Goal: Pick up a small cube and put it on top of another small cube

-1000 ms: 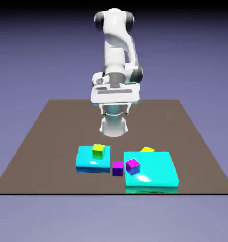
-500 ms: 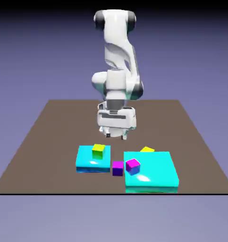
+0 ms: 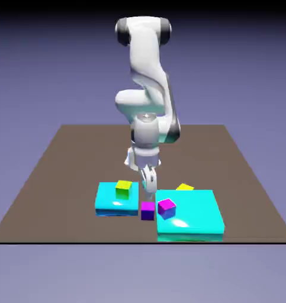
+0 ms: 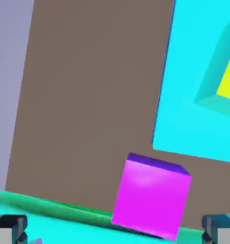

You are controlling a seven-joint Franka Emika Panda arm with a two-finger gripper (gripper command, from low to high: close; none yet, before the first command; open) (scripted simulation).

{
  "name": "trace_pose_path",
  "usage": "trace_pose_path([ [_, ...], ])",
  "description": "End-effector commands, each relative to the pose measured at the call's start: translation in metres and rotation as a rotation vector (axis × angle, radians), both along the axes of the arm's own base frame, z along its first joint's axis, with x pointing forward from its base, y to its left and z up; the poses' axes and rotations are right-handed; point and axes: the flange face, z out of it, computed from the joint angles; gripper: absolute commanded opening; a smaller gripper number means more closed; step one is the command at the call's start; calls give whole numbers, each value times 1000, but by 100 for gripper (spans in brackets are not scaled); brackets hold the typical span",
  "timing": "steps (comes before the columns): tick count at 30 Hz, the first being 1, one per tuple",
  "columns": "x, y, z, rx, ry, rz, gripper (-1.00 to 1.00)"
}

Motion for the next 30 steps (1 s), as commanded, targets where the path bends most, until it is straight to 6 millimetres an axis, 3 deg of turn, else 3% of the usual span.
trace_pose_path([
  [1, -2, 1, -7, 4, 21, -43, 0],
  [9, -4, 2, -84, 8, 51, -108, 0],
  [10, -4, 2, -87, 8, 51, -108, 0],
  [11, -4, 2, -87, 8, 51, -108, -100],
  [12, -4, 2, -87, 8, 51, -108, -100],
  [18, -3, 2, -24, 8, 52, -108, -100],
  [20, -4, 1, -17, 9, 52, -108, -100],
  [22, 3, 36, 4, 11, 0, 50, -100],
  [30, -29, 88, 23, 13, 9, 456, -100],
])
